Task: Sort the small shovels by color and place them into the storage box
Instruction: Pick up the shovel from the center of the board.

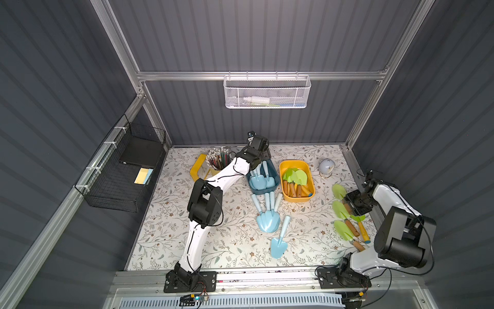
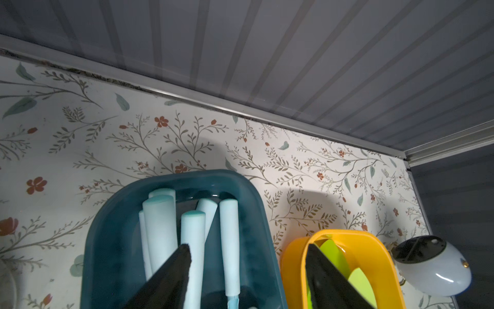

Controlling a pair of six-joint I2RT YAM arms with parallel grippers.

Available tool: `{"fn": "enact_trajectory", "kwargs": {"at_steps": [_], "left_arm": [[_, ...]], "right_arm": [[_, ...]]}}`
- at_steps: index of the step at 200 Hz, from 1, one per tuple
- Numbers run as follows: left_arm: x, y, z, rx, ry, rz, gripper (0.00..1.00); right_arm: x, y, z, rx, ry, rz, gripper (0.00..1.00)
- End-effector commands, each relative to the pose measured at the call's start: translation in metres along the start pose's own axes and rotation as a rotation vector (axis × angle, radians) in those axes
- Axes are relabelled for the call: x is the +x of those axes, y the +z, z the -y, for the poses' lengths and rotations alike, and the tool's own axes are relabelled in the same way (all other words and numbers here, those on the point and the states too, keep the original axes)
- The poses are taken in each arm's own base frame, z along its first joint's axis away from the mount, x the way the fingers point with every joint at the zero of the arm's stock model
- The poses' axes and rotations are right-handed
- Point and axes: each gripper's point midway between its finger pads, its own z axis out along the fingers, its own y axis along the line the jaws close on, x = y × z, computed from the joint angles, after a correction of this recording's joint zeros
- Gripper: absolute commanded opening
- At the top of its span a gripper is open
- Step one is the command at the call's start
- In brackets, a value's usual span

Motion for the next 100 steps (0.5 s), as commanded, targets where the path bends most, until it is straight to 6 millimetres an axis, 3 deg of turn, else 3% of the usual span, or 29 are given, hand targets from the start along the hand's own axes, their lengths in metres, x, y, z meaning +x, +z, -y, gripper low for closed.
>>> {"fn": "enact_trajectory", "kwargs": {"at_steps": [1,46,100], "left_arm": [[-0.001,-0.010,0.004,0.030,0.001,-0.013,0.70],[0.009,-0.006,0.003,0.047,-0.005,-0.027,0.70],[0.017,0.000,0.003,0.062,-0.011,-0.040,0.70]], "right_arm": [[-0.009,0.000,-0.002,0.018,-0.019,0.015,0.49],[-0.018,0.004,-0.001,0.064,-0.036,0.024,0.48],[-0.035,-0.008,-0.008,0.089,-0.048,0.065,0.47]]}}
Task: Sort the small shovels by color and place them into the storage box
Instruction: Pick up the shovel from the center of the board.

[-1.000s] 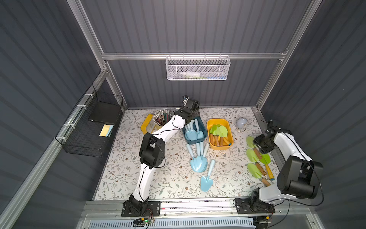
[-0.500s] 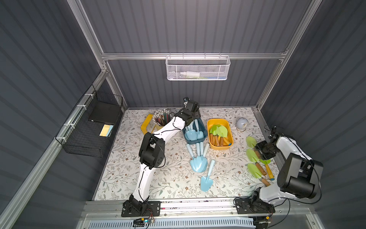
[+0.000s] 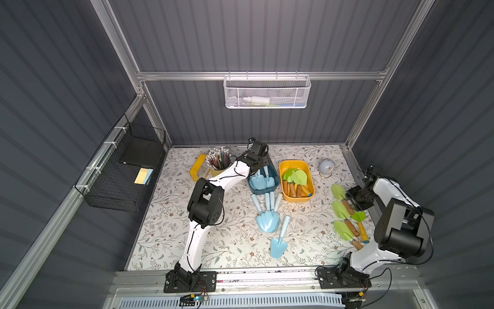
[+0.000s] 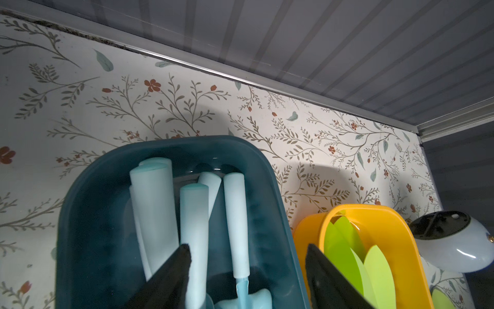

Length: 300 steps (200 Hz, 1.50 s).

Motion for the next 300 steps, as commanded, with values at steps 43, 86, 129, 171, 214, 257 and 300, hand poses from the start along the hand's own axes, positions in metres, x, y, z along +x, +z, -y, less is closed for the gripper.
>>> {"fn": "enact_trajectory", "kwargs": {"at_steps": [43,86,129,171,214,257,300], "left_arm": [[-0.011,-0.010,0.011,0.049,-0.023,0.025,0.70],[-0.008,-0.009,0.009,0.046,-0.027,0.019,0.70],[-0.008,-0.007,0.011,0.051,-0.025,0.014,0.70],[-0.004,-0.005,0.010,0.051,-0.027,0.004,0.70],[-0.002,-0.007,0.008,0.053,-0.028,0.003,0.70],[-0.001,-0.009,0.008,0.053,-0.028,0.000,0.70],[-0.001,-0.009,0.007,0.053,-0.029,0.003,0.69]], "right_arm": [[-0.012,0.008,0.009,0.089,-0.025,0.018,0.47],[0.002,0.021,-0.001,0.062,-0.071,-0.025,0.46],[0.025,0.030,-0.015,0.052,-0.141,-0.063,0.46],[0.042,0.037,-0.019,0.069,-0.200,-0.079,0.46],[0.033,0.031,-0.012,0.112,-0.223,-0.032,0.46],[0.026,0.023,-0.003,0.183,-0.264,-0.006,0.46],[0.035,0.030,0.006,0.193,-0.270,-0.034,0.45]]}}
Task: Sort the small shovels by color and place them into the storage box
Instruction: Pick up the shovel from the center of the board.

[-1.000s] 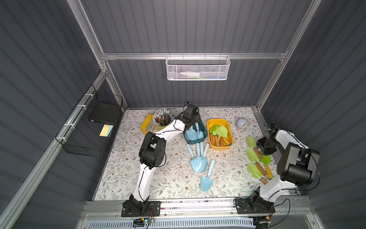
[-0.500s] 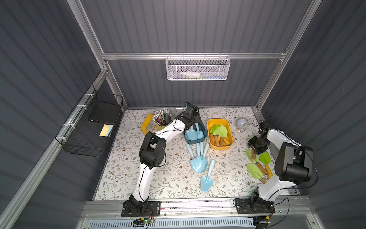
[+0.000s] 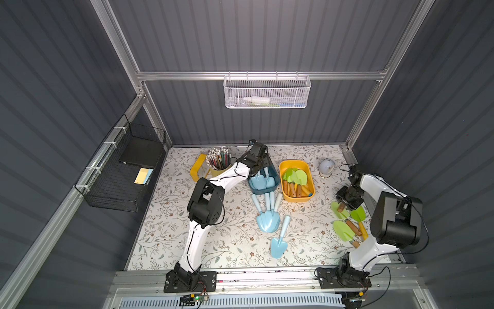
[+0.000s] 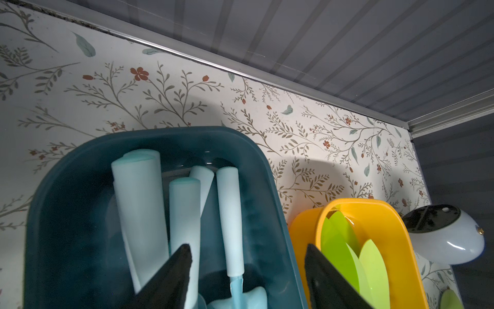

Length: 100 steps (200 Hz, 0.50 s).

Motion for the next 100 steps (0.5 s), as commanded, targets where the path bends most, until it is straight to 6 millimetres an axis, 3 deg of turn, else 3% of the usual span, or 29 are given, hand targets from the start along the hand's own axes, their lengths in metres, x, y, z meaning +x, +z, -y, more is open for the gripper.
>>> {"fn": "enact_trajectory", "kwargs": {"at_steps": [1,69,86,100], "left_arm": [[-0.011,-0.014,0.008,0.024,-0.012,0.020,0.69],[-0.023,-0.017,0.012,0.025,-0.016,0.055,0.69],[-0.025,-0.018,0.012,0.018,-0.015,0.059,0.69],[-0.026,-0.019,0.011,0.013,-0.015,0.063,0.69]], "right_arm": [[0.011,0.006,0.011,0.042,-0.019,-0.033,0.45],[0.021,0.027,-0.001,-0.046,0.012,-0.055,0.37],[0.022,0.030,0.000,-0.047,0.016,-0.053,0.29],[0.021,0.028,0.001,-0.048,0.018,-0.038,0.17]]}}
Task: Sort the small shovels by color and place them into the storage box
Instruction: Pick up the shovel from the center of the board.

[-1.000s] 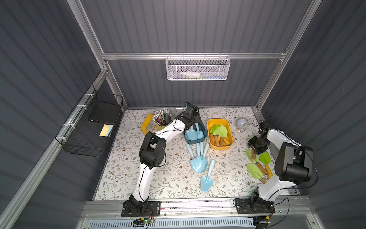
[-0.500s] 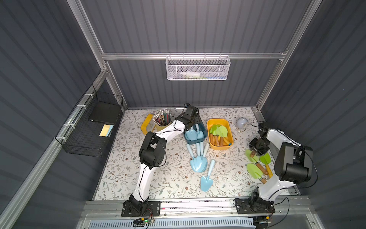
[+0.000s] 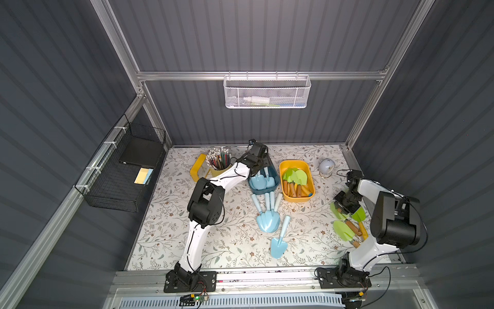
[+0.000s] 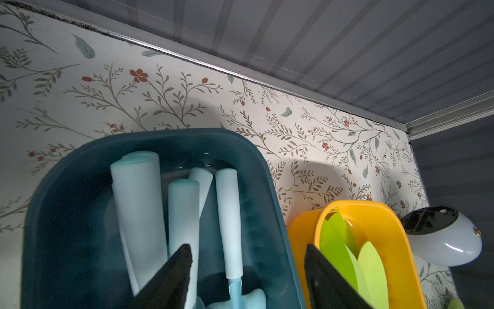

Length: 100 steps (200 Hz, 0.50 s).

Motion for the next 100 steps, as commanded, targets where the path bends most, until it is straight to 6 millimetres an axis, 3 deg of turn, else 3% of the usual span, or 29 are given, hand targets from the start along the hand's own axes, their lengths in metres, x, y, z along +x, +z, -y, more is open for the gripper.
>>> {"fn": "enact_trajectory", "kwargs": {"at_steps": [1,20,54,80,100], "left_arm": [[-0.025,-0.020,0.011,0.012,-0.012,0.053,0.69],[-0.026,-0.021,0.011,0.007,-0.012,0.054,0.69],[-0.028,-0.023,0.013,0.008,-0.021,0.056,0.69],[-0.028,-0.024,0.012,0.006,-0.026,0.051,0.69],[-0.028,-0.025,0.012,0.003,-0.027,0.047,0.69]], "right_arm": [[0.002,0.004,0.001,-0.005,0.012,0.004,0.16],[-0.003,-0.005,0.003,-0.005,0.021,0.043,0.04],[-0.022,-0.041,-0.005,-0.030,0.022,0.171,0.00],[-0.031,-0.083,-0.037,-0.071,-0.085,0.282,0.00],[-0.025,-0.114,-0.073,-0.124,-0.204,0.355,0.00]]}}
